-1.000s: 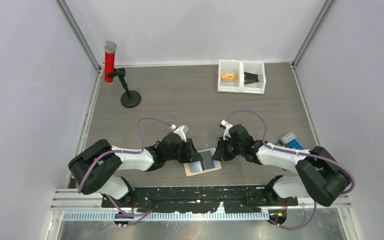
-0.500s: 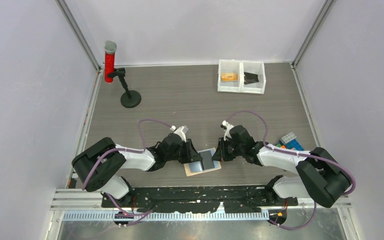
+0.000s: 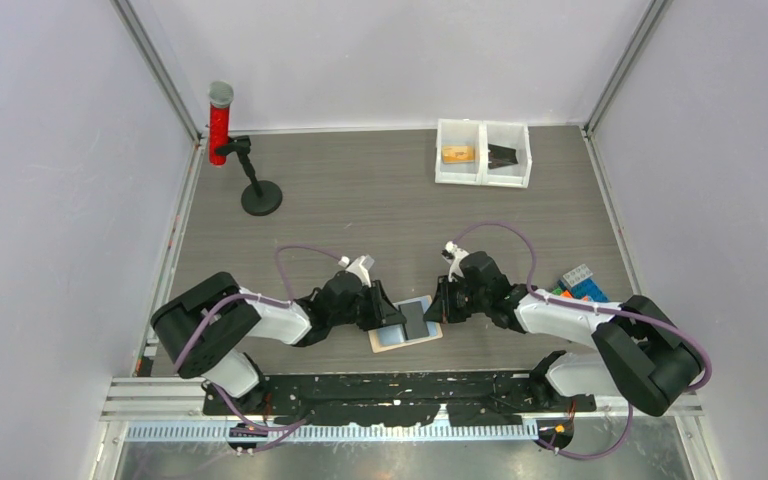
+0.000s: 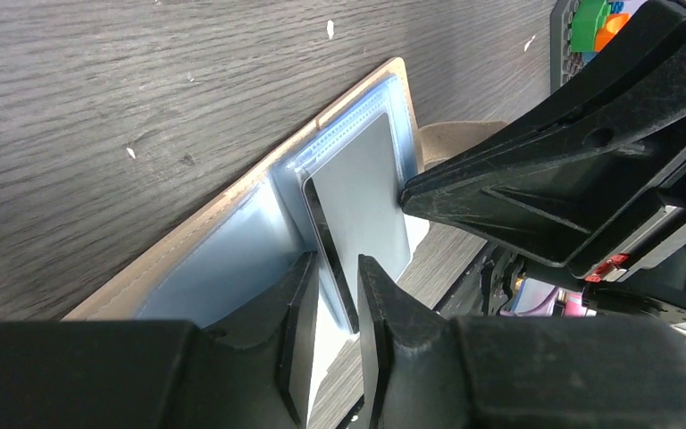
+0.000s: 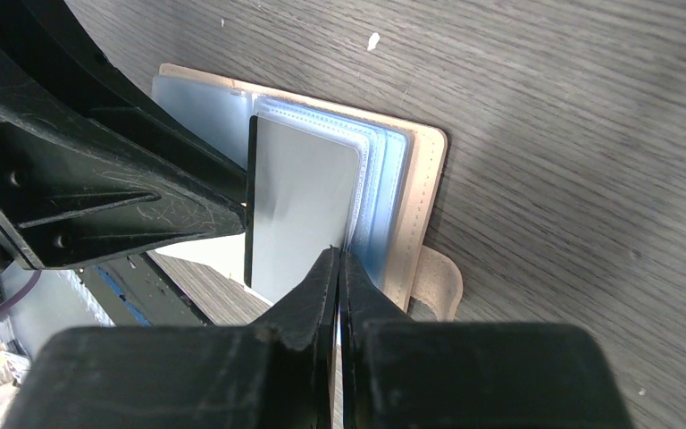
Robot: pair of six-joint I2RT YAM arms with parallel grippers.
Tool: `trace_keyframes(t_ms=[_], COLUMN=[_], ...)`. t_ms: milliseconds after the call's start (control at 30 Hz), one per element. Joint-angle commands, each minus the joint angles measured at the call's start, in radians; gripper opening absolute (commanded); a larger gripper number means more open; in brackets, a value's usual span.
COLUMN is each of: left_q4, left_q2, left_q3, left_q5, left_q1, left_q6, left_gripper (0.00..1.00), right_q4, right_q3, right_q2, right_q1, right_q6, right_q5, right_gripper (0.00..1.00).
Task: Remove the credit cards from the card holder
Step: Remove the credit card from the card holder.
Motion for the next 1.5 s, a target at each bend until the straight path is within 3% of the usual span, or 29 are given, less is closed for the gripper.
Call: trace_keyframes(t_ms=[0, 133, 333, 867, 1467], left_q4=[0.08, 0.101, 0.101, 0.03, -0.033], left_q2=[0.016, 0.021, -0.003, -0.086, -0.126], left_q3=[-0.001, -0.001, -0.015, -0.055, -0.013], left_q5=[-0.002, 0.006, -0.02, -0.015, 0.059], left_q1=[-0.008, -0.008, -0.007, 0.036, 0.036], left_q6=[-0.013, -0.018, -0.025, 0.014, 0.061], left_gripper=[0.25, 0.21, 0.0, 0.0, 0.0], right_q4=[0.005, 0.017, 0.025, 0.005, -0.113], right_q3=[-0.016, -0.018, -0.016, -0.031, 0.076], right_q2=[-0.016, -0.017, -0.017, -0.021, -0.153], right_q1=[0.006, 0.006, 0.005, 0.003, 0.004], right_q6=[0.008, 0.017, 0.027, 0.011, -0.027], right_q5=[0.0, -0.004, 0.023, 0.126, -0.023], right_gripper=[0.06, 0.06, 0.05, 0.05, 0.16])
